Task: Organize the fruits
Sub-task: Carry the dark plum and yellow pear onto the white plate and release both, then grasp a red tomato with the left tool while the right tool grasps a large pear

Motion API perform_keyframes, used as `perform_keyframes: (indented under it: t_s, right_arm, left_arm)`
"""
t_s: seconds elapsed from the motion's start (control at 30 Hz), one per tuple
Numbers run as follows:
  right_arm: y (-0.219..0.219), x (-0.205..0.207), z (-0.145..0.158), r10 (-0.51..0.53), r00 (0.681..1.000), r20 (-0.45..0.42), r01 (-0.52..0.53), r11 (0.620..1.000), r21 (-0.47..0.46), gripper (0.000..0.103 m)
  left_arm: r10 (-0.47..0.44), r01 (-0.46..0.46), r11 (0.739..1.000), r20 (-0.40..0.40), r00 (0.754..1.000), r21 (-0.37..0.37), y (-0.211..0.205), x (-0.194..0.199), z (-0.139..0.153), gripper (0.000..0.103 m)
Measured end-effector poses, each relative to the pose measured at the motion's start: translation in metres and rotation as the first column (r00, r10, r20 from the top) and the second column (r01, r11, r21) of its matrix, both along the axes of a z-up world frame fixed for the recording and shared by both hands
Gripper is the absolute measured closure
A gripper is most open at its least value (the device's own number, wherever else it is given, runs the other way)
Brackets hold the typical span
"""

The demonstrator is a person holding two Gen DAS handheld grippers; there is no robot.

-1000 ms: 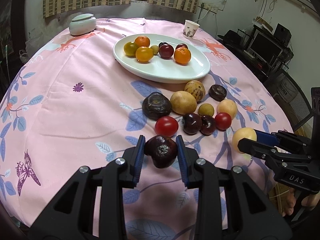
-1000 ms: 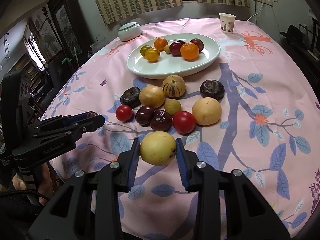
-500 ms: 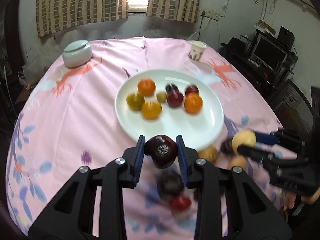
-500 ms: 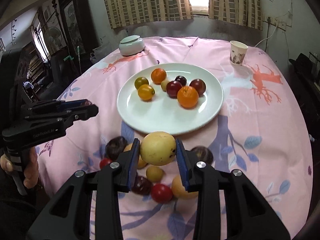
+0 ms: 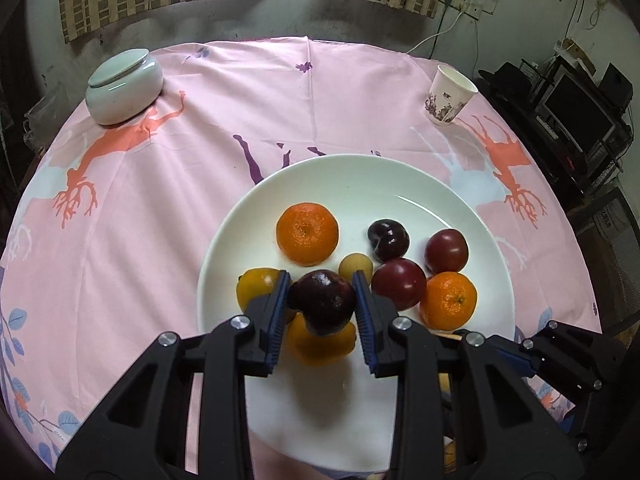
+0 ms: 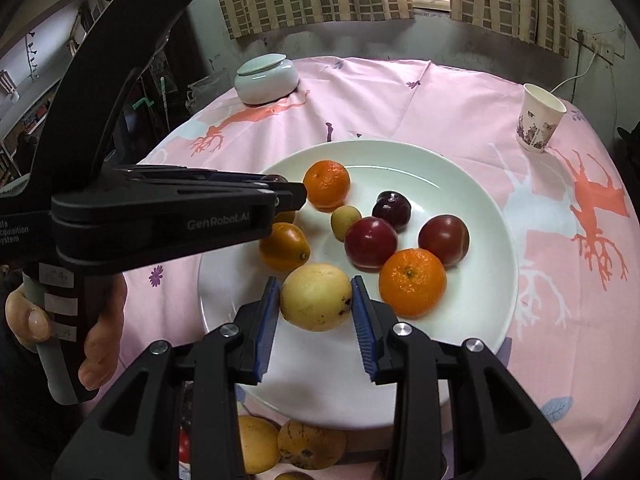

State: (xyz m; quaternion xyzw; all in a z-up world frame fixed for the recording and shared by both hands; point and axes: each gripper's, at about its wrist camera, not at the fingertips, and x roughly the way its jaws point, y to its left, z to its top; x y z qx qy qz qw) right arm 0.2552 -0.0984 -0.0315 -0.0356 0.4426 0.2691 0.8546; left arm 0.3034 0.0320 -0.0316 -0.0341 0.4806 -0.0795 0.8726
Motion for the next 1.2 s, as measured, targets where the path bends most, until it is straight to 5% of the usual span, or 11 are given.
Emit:
perform_keyframes:
  t_s: [0.3, 0.4, 0.57, 0.73, 0.8, 0.83, 0.87, 0.97, 1.2]
  right_arm:
    - [0.01, 0.012, -0.008, 0.001, 1.0, 0.028, 0.0, 0.999, -0.041, 0.066]
    - [0.005, 0.01, -0.003, -0.024, 0.996, 0.087, 0.029, 0.998, -0.051, 0.039]
    - [-0.009, -0.005, 0.018, -0.042, 0.99, 0.138, 0.049, 0.998, -0.047, 0.039]
    - [-0.05, -0.061, 0.041, -0.109, 0.989, 0.102, 0.114, 0.993, -0.044, 0.036]
    - [-0.075, -0.099, 0.04, -0.138, 0.99, 0.033, 0.137, 0.99, 0.029, 0.022]
    - [-0.086, -0.119, 0.038, -0.148, 0.989, 0.018, 0.146, 0.987, 0.069, 0.007]
    - [-0.093, -0.137, 0.035, -0.165, 0.986, 0.021, 0.162, 0.983, 0.088, 0.003]
    - [-0.108, -0.186, 0.019, -0.25, 0.966, 0.06, 0.247, 0.967, 0.06, 0.002]
    - [-0.118, -0.21, -0.019, -0.325, 0.945, 0.033, 0.326, 0.945, -0.033, 0.002]
  left_arm:
    - [0.012, -0.012, 1.0, 0.007, 1.0, 0.002, -0.003, 0.012, 0.001, 0.069]
    - [0.042, -0.043, 0.999, 0.039, 0.998, 0.005, 0.002, 0.009, 0.009, 0.018]
    - [0.048, -0.047, 0.999, 0.065, 0.997, -0.015, 0.012, -0.01, 0.03, 0.018]
    - [0.071, -0.07, 0.997, 0.128, 0.989, -0.016, 0.03, -0.082, 0.051, 0.012]
    - [0.079, -0.08, 0.997, 0.169, 0.982, 0.0, 0.036, -0.126, 0.052, 0.007]
    - [0.082, -0.087, 0.996, 0.189, 0.979, 0.015, 0.037, -0.145, 0.051, 0.005]
    - [0.089, -0.097, 0.995, 0.213, 0.973, 0.03, 0.038, -0.166, 0.048, 0.005]
    - [0.103, -0.125, 0.99, 0.254, 0.962, 0.07, 0.034, -0.218, 0.029, 0.003]
    - [0.06, -0.076, 0.991, 0.144, 0.988, 0.11, 0.026, -0.258, -0.018, 0.003]
